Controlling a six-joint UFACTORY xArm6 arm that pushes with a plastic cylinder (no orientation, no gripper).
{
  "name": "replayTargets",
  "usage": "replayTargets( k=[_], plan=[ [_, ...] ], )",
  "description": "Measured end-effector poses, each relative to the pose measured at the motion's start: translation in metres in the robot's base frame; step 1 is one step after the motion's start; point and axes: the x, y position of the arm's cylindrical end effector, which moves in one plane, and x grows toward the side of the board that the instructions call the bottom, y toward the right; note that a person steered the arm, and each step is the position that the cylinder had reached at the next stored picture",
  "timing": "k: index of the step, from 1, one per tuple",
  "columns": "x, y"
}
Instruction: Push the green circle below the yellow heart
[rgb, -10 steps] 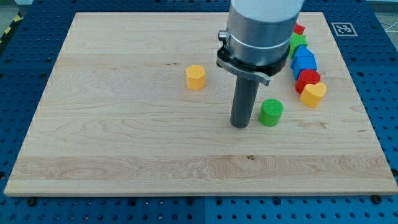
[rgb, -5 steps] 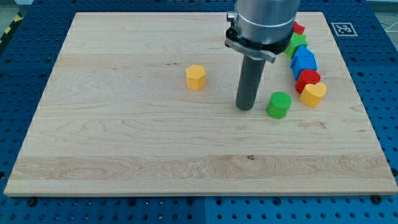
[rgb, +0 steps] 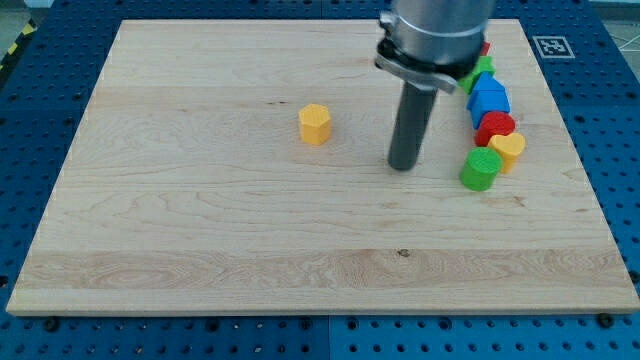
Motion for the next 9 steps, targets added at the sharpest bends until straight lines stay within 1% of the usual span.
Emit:
replayTargets(
  k=[1,2,3,4,5,6,9],
  plan=[
    [-0.004,0.008],
    [0.026,0.038],
    [0.023,0.050],
    [0.008,0.054],
    [0.015,0.072],
    [0.032,0.074],
    [0.041,0.080]
  ],
)
